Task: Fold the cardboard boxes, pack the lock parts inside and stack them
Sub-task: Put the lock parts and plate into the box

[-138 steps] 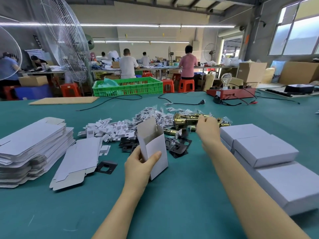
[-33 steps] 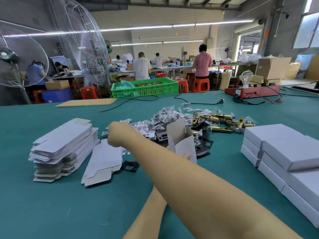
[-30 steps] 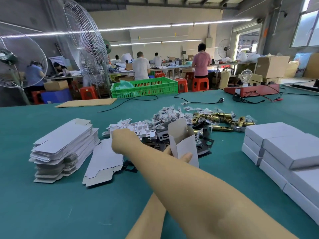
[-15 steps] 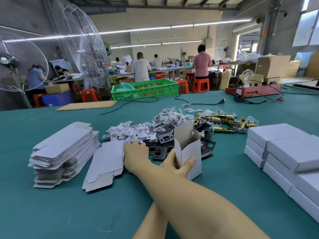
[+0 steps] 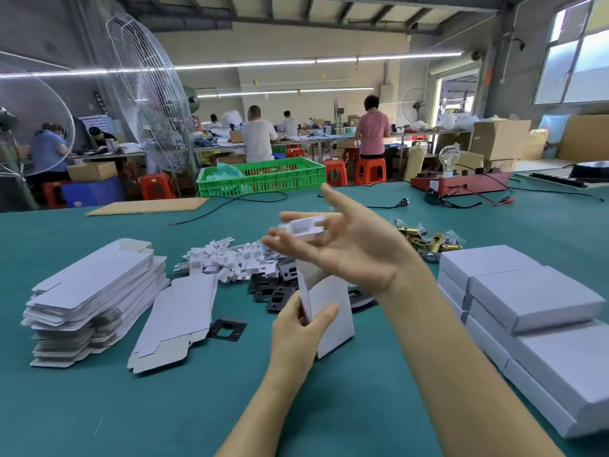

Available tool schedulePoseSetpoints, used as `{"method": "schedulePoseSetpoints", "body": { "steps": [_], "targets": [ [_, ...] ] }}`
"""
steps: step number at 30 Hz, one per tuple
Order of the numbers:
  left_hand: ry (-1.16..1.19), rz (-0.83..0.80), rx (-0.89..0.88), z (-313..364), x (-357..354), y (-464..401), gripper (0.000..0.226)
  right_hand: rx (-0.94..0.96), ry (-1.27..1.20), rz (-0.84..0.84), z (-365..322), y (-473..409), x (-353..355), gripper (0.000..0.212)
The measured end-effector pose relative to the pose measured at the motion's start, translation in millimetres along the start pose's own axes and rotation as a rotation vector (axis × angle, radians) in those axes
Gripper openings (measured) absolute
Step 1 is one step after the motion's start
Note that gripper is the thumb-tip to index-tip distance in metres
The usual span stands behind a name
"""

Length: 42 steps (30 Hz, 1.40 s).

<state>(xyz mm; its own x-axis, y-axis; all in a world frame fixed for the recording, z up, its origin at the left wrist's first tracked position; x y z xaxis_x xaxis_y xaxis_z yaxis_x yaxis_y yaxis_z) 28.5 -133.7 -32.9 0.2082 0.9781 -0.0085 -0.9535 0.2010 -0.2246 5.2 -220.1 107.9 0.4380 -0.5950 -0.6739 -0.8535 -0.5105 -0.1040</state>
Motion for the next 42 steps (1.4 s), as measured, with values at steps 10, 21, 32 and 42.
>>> {"method": "schedulePoseSetpoints", "body": {
  "steps": [10, 21, 32, 42],
  "targets": [
    [-0.009, -0.032, 0.001, -2.4, 0.3, -0.1, 0.028, 0.183, 0.936, 0.777, -54.2, 56.5, 85.5, 0.008],
    [-0.023, -0.037, -0.02, -4.6, -1.7, -1.7, 0.029, 0.175, 1.227, 0.572, -59.4, 60.7, 81.0, 0.021],
    [-0.052, -0.049, -0.015, -2.0, -3.0, -1.9, 0.032, 0.196, 1.758, 0.137, -27.3, 27.0, 17.4, 0.019],
    [-0.076, -0.057, -0.01, 5.3, -7.1, 2.6, 0.033, 0.001, 1.769, 0.042, -14.5, 23.0, 23.5, 0.024]
  ]
}}
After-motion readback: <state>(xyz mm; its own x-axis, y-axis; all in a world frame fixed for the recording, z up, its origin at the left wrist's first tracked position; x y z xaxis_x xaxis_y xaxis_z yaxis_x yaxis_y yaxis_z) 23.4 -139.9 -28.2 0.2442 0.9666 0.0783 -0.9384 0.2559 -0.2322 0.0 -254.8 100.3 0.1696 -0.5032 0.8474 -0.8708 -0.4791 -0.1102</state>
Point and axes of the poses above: each hand's wrist, its own y-axis away from the middle knuckle, its own x-axis out of the back of the hand, z = x × y, the point moved 4 cm from there along -y, towards the middle knuckle, and after that the axes turned 6 degrees about -z, right-handed, at the moved point
